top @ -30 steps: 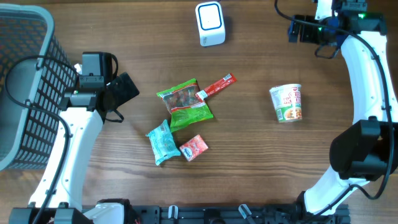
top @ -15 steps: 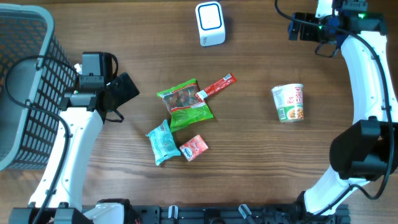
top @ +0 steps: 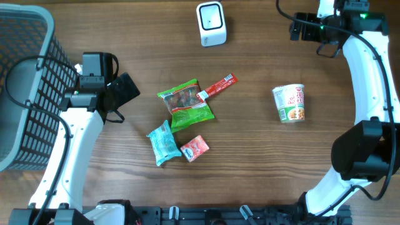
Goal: Scan the item barcode
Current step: 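Move the right gripper over the red stick packet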
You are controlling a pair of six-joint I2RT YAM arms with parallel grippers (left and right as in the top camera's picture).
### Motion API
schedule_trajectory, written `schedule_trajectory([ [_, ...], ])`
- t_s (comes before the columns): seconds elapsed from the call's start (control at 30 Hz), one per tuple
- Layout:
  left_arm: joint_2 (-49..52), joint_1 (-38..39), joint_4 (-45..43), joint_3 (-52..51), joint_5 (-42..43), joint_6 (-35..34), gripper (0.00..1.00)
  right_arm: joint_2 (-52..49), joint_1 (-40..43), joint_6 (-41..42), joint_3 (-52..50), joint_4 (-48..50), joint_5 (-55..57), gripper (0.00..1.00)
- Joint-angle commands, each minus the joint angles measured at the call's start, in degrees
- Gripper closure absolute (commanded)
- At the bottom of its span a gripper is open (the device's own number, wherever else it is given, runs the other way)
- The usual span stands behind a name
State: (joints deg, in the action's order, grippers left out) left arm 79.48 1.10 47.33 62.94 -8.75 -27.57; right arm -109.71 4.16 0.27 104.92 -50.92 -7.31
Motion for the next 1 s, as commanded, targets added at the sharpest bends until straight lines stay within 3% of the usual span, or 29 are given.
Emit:
schedule_trajectory([
  [0.0, -0.74, -0.22, -0.13, 0.07, -0.55, -0.31, 0.0, 0.42, -0.24, 0.81, 0.72, 0.35, -0.68, 0.0],
  [0.6, -0.74, -0.22, -0.13, 0.07, -0.55, -0.31, 0.0, 0.42, -0.17, 2.34, 0.72, 0.79, -1.46, 0.0],
  [0.67, -0.74, -0.22, -0.13, 0.07, -0.55, -0.31, 0.0, 0.42, -0.17, 19.08, 0.72, 0.9, -8.33, 0.0],
  [0.73, -0.74, -0.22, -0.13, 0.07, -0.52, -0.31, 0.0, 0.42, -0.17, 35.3, 0.72, 0.83, -8.22, 0.0],
  [0.83, -0.74, -0.22, -0.13, 0.07, -0.55, -0.31, 0.0, 0.42, -0.2, 50.01, 0.72, 0.76, -8.24, 0.0],
  [0.97, -0.74, -0.22, -0.13, 0.07, -0.55, -0.31, 0.0, 0.42, -0.17, 52.43, 0.72, -2.58, -7.26, 0.0],
])
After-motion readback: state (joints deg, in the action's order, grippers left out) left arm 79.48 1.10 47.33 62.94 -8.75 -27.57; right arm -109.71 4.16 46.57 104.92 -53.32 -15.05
